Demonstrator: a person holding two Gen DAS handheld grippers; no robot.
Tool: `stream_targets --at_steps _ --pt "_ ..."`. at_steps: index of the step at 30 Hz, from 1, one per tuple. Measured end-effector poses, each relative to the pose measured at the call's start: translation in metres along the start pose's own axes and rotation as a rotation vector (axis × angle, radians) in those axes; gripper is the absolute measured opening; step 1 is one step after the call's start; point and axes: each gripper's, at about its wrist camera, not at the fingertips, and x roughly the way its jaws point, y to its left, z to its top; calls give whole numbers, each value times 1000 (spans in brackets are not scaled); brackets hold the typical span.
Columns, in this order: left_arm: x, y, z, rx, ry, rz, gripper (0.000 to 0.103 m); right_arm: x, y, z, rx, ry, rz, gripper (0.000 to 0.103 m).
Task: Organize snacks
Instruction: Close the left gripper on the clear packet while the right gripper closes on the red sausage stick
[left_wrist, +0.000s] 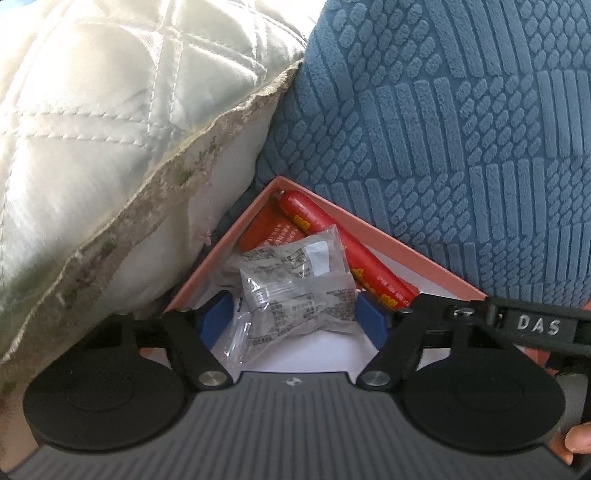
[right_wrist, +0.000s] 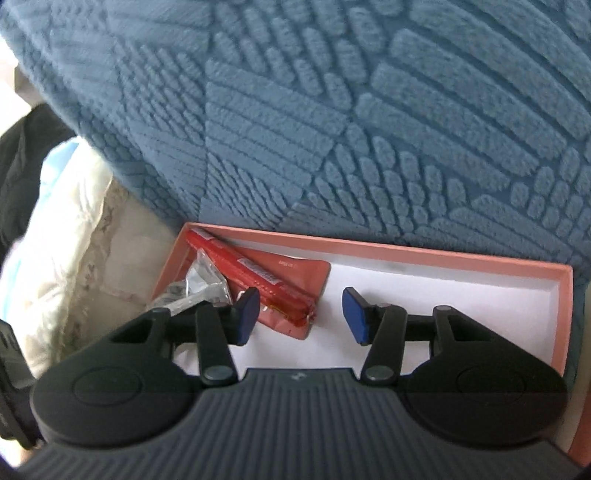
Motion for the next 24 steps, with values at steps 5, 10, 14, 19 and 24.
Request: stream_targets --at_steps 5,10,14,19,24 --pt "-5 0 0 25 13 -10 59 10 19 -4 -138 4 -62 52" --pt "-12 2 -2 29 33 -36 55 17 30 -9 -205 18 -57 36" --pt "-19 3 -5 30 54 -61 54 17 41 -13 -289 20 -96 31" --pt "-33 3 -14 53 71 -79 53 7 50 -25 -343 12 -153 29" --pt "-48 3 -24 59 75 -94 53 -9 55 -41 -348 2 -190 26"
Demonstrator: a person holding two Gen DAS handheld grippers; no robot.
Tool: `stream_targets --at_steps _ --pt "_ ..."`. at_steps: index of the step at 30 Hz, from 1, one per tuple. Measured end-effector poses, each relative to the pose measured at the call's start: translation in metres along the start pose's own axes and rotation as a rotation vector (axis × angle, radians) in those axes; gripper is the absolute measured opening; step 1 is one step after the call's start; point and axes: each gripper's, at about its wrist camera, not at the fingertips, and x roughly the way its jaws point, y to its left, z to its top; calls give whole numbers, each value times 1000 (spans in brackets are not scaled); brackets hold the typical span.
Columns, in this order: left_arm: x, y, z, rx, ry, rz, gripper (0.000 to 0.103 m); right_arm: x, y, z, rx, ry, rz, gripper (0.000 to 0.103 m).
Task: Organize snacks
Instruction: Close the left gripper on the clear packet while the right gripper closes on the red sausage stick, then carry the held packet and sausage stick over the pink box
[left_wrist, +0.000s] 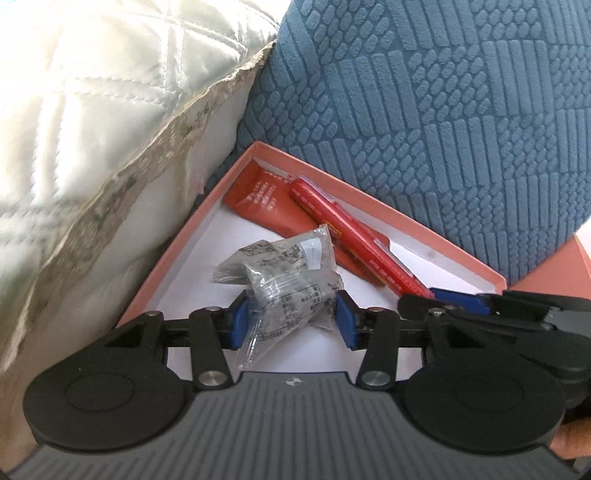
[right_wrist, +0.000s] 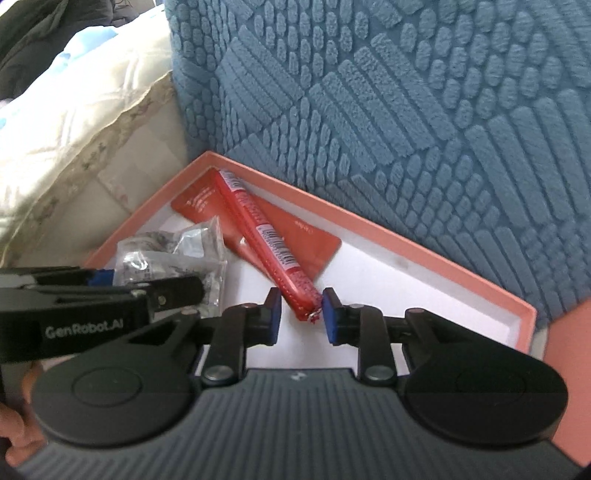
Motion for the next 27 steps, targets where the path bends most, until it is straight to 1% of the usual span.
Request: stream_targets --at_steps 5,11,17,23,27 --pt "-18 -2 -12 3 9 -30 53 -19 3 -25 47 13 -44 25" --pt "-34 -7 -33 -1 32 -57 53 -28 10 -60 71 46 -94 24" --pt "-44 -11 -50 3 45 -64 53 -50 17 -84 97 33 -138 24" --pt "-51 -11 -61 14 56 -73 53 -80 26 -118 155 41 -130 24" --pt "-55 -13 -69 28 63 -71 53 -93 36 -135 192 48 -92 23"
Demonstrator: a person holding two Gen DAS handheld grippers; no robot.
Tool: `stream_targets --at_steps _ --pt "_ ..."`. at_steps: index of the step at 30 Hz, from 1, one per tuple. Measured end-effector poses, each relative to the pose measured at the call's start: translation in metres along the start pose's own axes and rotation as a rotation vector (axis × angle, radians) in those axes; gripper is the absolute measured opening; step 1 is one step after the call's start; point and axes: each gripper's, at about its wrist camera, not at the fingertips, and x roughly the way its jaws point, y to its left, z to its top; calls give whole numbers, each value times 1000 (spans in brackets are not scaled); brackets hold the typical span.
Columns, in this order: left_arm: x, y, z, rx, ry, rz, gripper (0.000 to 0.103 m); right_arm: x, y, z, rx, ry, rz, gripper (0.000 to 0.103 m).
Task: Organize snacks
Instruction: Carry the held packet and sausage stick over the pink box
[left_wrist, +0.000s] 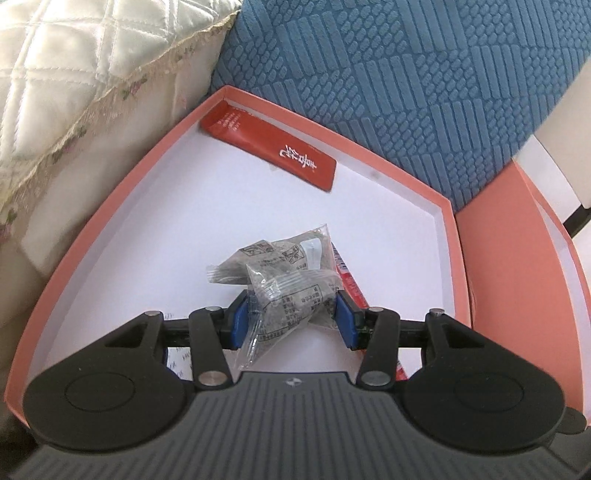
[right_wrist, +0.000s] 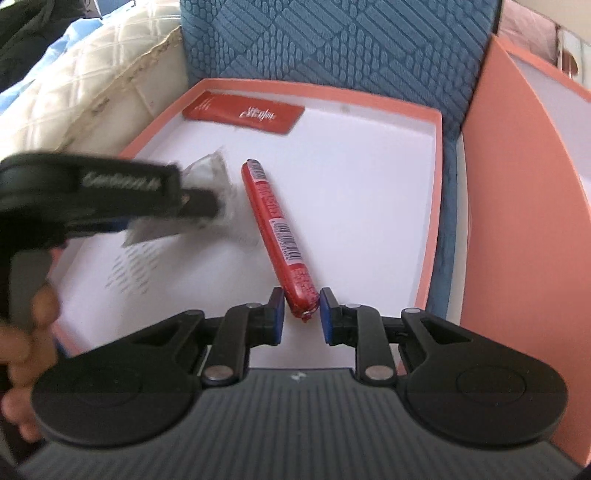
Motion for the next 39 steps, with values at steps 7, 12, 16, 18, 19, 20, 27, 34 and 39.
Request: stream_targets --at_steps 7,12,16,18,19,20,27,34,39 --pt "0 2 -7 -3 15 4 53 -4 4 -1 -1 -31 24 40" --pt "1 6 -4 -22 10 10 53 4 4 11 -27 -63 23 51" --pt "2 11 0 -47 6 18 53 20 6 24 -55 -73 13 49" --pt "2 13 2 -57 4 19 53 26 7 29 -61 -72 30 40" --pt "2 15 2 -62 3 20 53 30 9 31 -68 -70 40 36" --pt "2 15 3 -66 3 20 53 32 12 31 -73 -70 35 35" --pt "1 17 6 -70 2 15 53 43 27 34 -113 -73 -18 24" --pt "-6 12 7 -42 -13 11 47 34 23 29 -45 -59 -51 23" --pt "-5 8 6 -21 12 -12 31 18 19 27 4 -63 -53 23"
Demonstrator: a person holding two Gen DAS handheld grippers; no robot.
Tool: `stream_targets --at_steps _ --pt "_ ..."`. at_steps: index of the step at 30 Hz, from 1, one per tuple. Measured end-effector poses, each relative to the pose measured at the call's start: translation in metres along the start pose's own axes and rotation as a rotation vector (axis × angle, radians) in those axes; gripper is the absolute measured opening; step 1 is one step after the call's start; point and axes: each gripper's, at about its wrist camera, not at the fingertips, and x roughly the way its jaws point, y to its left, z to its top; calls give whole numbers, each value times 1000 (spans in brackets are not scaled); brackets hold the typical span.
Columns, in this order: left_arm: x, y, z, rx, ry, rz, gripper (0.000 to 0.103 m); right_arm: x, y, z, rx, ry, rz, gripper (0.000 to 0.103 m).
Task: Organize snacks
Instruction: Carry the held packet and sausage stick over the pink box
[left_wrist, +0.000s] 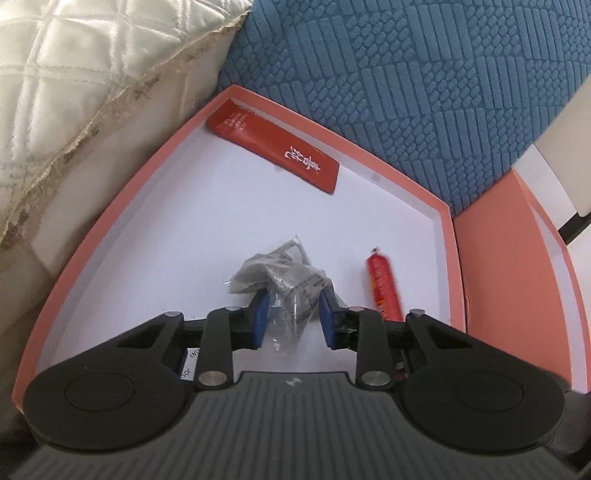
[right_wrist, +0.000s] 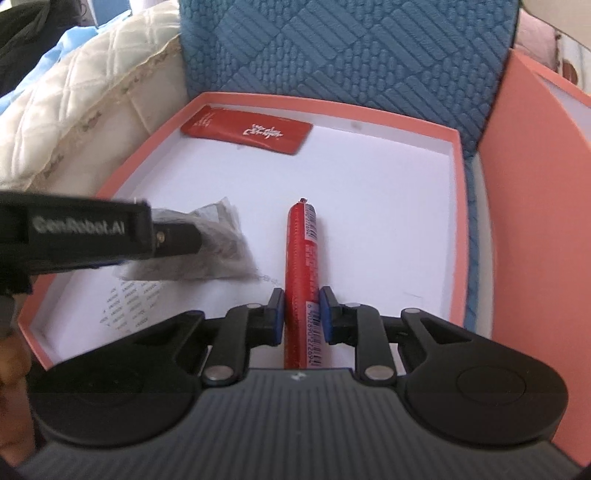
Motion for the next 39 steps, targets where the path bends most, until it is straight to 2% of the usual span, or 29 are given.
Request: stream_targets --at_steps 7,17,24,29,39 --pt "-4 -8 -5 71 -20 10 23 -19 -15 5 45 -35 -12 23" --pt "-15 0 -10 41 -32 -21 19 -28 -28 4 86 -51 18 23" --pt "-39 -8 -10 36 -55 -17 19 -53 -30 14 72 -80 33 23" --pt "-61 -23 -2 36 -68 -45 19 -82 -34 25 68 -113 38 23" --pt "-108 -80 29 82 -165 -131 19 -150 -62 48 101 -229 8 23"
